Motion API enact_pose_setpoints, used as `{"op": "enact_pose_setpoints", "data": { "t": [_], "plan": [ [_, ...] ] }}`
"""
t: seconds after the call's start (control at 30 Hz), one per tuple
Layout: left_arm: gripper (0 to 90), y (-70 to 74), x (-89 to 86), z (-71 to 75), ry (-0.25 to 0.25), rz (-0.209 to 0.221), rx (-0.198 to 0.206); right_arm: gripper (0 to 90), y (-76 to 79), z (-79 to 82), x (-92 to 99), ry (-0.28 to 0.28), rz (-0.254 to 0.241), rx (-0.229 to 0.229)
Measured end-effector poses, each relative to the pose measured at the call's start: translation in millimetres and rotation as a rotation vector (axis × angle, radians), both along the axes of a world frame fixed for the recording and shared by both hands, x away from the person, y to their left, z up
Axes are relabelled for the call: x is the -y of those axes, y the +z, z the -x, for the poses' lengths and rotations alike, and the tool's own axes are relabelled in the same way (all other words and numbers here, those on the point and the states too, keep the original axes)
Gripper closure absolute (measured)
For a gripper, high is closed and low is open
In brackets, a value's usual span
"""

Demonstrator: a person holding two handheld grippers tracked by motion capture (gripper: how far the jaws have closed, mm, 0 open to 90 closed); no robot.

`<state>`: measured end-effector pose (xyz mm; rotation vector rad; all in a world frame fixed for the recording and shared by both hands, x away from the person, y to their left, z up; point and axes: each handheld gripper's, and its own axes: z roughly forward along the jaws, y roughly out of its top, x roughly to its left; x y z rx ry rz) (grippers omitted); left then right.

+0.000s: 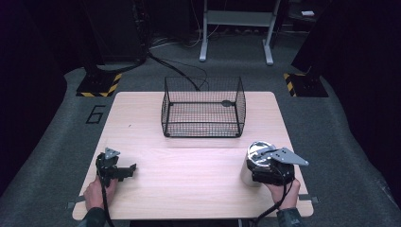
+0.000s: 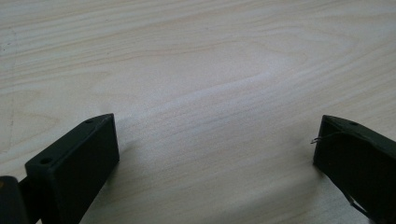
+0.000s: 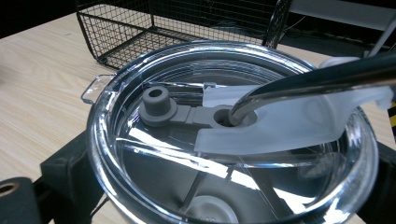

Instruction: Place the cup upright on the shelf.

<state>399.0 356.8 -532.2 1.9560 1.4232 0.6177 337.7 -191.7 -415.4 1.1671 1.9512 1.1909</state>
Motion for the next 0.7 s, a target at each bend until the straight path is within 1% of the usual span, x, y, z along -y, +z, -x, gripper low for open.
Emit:
{"op": "enact_pose_setpoints", "data": {
  "t": [0.03, 0.07, 0.13, 0.2, 0.23, 0.27, 0.33, 0.37, 0.5, 0.57, 0.63, 0.7],
  "plan": [
    [0.0, 0.3, -0.2, 0.0, -0.003, -0.003, -0.003, 3.8, 1.5, -0.8, -0.6, 0.004, 0.004, 0.002],
    [0.1, 0.2, -0.1, 0.0, -0.001, -0.002, -0.003, 3.8, 2.6, -1.6, -1.9, 0.002, -0.004, 0.002],
    [0.1, 0.2, 0.0, 0.1, 0.000, -0.001, -0.003, 3.8, 4.7, -3.8, -3.2, 0.008, -0.005, 0.006],
    [0.1, 0.3, -0.2, 0.0, -0.002, -0.003, -0.003, 3.8, 7.1, -5.1, -4.9, 0.009, 0.002, 0.002],
    [0.1, 0.1, 0.2, 0.1, 0.001, 0.002, -0.003, 3.8, 8.1, -6.4, -5.1, 0.016, 0.004, 0.005],
    [0.0, 0.0, 0.6, 0.3, 0.005, 0.007, -0.004, 3.8, 9.3, -7.0, -6.2, 0.012, -0.002, 0.000],
    [0.1, 0.0, 0.5, 0.3, 0.005, 0.006, -0.003, 3.8, 11.6, -8.8, -6.9, 0.020, 0.003, 0.006],
    [0.1, 0.0, 0.5, 0.3, 0.004, 0.005, -0.004, 3.8, 12.8, -9.1, -7.7, 0.016, 0.001, 0.000],
    [0.1, 0.1, 0.4, 0.3, 0.005, 0.004, -0.003, 3.8, 16.1, -13.4, -10.2, 0.027, 0.003, 0.002],
    [0.1, 0.0, 0.5, 0.2, 0.005, 0.005, -0.004, 3.8, 17.9, -15.2, -11.7, 0.029, 0.008, -0.006],
    [0.0, -0.1, 0.5, 0.2, 0.004, 0.006, -0.001, 3.8, 19.3, -17.3, -12.8, 0.042, 0.013, -0.006],
    [0.1, -0.1, 0.5, 0.2, 0.004, 0.007, -0.002, 3.8, 20.2, -18.3, -14.3, 0.038, 0.009, -0.007]
  ]
}}
